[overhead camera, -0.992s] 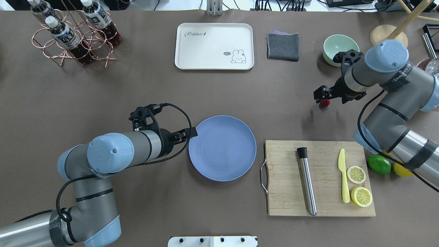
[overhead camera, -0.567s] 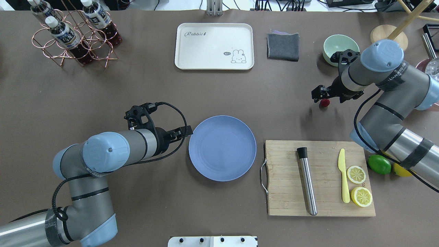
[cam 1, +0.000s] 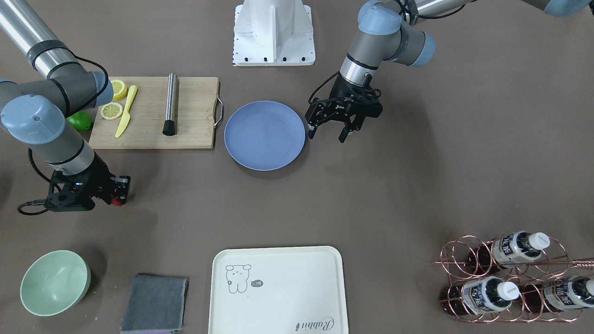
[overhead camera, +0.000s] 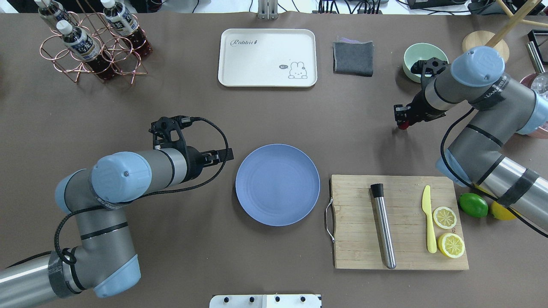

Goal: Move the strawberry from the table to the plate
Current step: 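Carry the strawberry over the plate with right gripper while left arm withdraws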

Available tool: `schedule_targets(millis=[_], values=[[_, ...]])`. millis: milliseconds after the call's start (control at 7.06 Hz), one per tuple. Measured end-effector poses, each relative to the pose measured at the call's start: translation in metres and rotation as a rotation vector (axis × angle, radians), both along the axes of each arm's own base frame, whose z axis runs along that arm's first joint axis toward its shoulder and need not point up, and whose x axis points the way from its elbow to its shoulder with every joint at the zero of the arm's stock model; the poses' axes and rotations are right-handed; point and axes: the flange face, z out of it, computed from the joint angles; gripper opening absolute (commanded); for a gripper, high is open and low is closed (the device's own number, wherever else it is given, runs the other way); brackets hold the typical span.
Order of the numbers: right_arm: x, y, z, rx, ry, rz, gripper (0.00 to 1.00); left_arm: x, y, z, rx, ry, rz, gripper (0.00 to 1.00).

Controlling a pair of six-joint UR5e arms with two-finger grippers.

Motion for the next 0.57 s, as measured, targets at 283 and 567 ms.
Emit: schedule_targets(millis=[283, 567], values=[[0.024, -0.016, -0.046, -0.017, -0.07, 0.002, 0.0, -0.026, -0.025, 0.005, 0.011, -0.015, -0.019, 0.98], [0.017, -0.007, -0.131, -0.024, -0.093, -0.011, 0.0, -0.054, -0.045, 0.018, 0.003, -0.026, -0.026, 0.98]])
